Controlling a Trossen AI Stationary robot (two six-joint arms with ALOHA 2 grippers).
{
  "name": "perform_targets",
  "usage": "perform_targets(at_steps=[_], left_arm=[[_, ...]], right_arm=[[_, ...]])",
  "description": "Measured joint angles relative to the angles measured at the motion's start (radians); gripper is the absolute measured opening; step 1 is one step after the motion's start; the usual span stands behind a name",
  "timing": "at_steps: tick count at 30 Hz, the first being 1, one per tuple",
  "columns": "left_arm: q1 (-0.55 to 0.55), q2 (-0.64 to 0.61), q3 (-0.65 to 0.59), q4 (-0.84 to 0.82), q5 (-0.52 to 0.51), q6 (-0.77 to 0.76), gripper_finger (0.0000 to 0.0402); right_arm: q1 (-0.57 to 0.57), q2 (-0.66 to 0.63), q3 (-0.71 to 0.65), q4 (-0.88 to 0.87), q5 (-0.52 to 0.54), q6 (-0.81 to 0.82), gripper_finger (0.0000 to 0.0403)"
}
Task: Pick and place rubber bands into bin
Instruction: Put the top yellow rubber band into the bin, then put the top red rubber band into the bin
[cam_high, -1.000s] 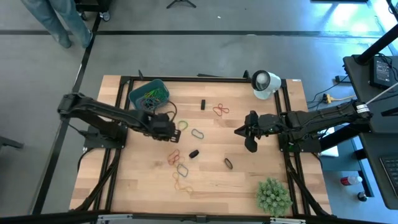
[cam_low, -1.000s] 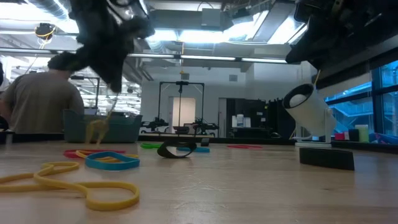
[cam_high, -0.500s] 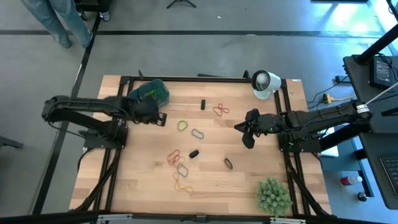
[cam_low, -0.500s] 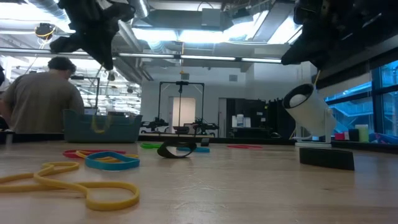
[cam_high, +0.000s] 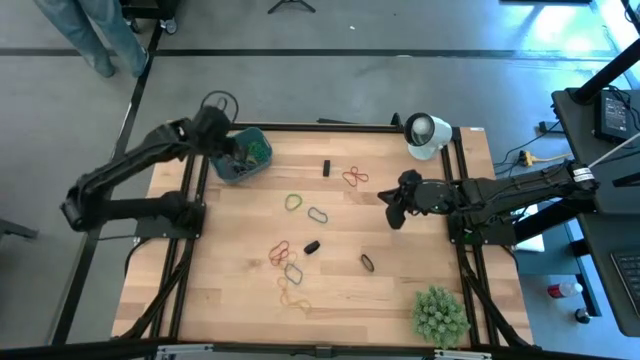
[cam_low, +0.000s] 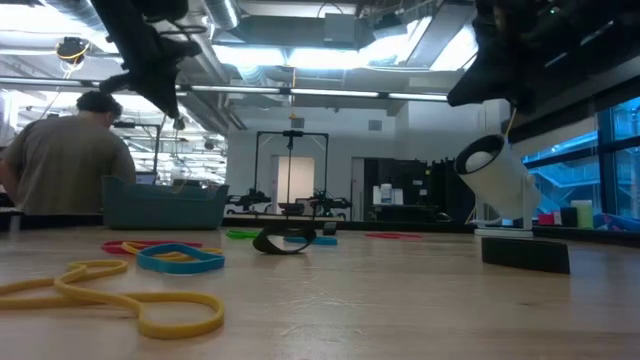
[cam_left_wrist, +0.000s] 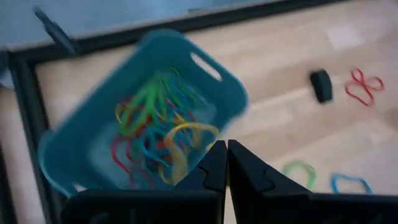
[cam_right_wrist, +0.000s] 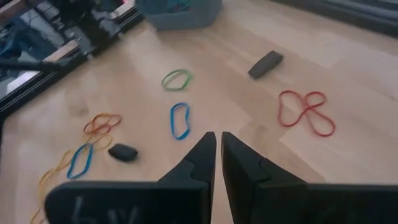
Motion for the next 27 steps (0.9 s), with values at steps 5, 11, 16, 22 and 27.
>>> perform_targets(at_steps=[5,11,16,22,27], left_arm=[[0.146,0.050,0.000,0.052,0.040,0.152,0.0004],[0.201,0.175,0.000,0.019,0.059,0.249,0.0026],[0.200,0.267,0.000,0.003,0.058,0.257,0.0072],[0.199,0.287,0.000,0.011,0.058,0.242,0.0115],[0.187,0.257,0.000,0.027,0.061,0.170,0.0118]], right_arm=[[-0.010,0.000,0.000,0.000,0.034,0.047,0.0031],[-0.045,0.000,0.000,0.000,0.037,0.075,0.0031],[-0.067,0.000,0.000,0.000,0.037,0.074,0.0031],[-0.075,0.000,0.000,-0.001,0.037,0.073,0.0031],[-0.075,0.000,0.000,-0.002,0.036,0.067,0.0031]])
